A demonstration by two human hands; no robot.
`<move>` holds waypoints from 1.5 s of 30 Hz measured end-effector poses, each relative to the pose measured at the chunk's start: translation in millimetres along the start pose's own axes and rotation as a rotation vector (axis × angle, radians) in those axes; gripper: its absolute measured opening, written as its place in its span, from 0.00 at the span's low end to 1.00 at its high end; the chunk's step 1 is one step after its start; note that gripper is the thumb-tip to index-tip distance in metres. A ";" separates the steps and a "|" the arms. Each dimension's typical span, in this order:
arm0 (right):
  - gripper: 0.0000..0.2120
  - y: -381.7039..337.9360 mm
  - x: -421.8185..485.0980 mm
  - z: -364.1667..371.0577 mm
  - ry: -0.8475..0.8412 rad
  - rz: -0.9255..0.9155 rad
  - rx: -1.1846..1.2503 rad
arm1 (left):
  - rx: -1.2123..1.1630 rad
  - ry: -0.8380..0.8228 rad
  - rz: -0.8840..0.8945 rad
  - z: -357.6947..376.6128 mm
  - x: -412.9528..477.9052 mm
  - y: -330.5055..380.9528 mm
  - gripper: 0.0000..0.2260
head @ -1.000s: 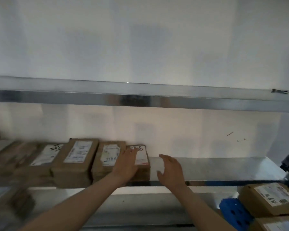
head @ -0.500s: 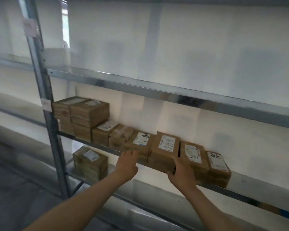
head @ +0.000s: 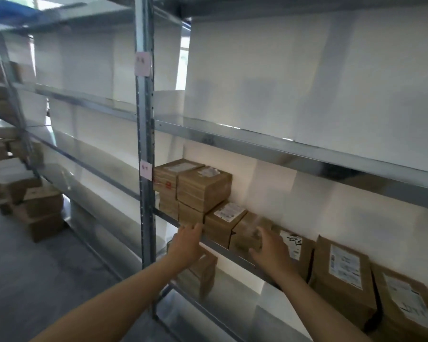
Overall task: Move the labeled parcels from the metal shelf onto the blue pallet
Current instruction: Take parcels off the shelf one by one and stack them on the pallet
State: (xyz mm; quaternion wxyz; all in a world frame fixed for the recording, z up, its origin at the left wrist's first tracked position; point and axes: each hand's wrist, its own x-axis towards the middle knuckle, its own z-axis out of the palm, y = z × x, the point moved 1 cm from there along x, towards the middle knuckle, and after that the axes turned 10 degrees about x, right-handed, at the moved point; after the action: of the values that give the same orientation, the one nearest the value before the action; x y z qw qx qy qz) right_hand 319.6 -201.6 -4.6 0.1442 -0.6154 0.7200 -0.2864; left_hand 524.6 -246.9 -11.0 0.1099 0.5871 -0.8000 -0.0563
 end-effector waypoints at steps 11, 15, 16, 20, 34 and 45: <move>0.29 -78.2 137.1 56.6 -0.060 -0.044 0.050 | -0.020 0.058 -0.056 -17.7 132.3 -127.7 0.19; 0.28 -88.8 161.5 70.5 -0.048 -0.013 0.024 | -0.051 0.022 -0.056 -11.2 171.4 -143.5 0.15; 0.29 -90.3 168.3 73.6 -0.029 -0.002 0.025 | -0.058 0.023 -0.037 -15.6 178.1 -141.6 0.18; 0.28 -98.3 189.7 84.3 0.035 0.062 0.082 | -0.053 0.010 0.066 -21.9 219.6 -144.4 0.24; 0.43 -135.3 233.4 125.2 -0.043 0.314 0.069 | 0.134 -0.062 0.426 -15.8 297.2 -162.3 0.29; 0.36 -141.8 237.9 128.6 0.074 0.390 0.148 | 0.092 -0.031 0.608 -7.7 307.6 -163.0 0.31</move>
State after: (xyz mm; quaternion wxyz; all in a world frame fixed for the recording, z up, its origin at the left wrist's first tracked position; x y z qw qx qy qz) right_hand 457.8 -473.5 11.3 0.2150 -0.4411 0.8073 -0.3277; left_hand 589.4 -588.9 -5.5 0.0831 0.3241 -0.9423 0.0064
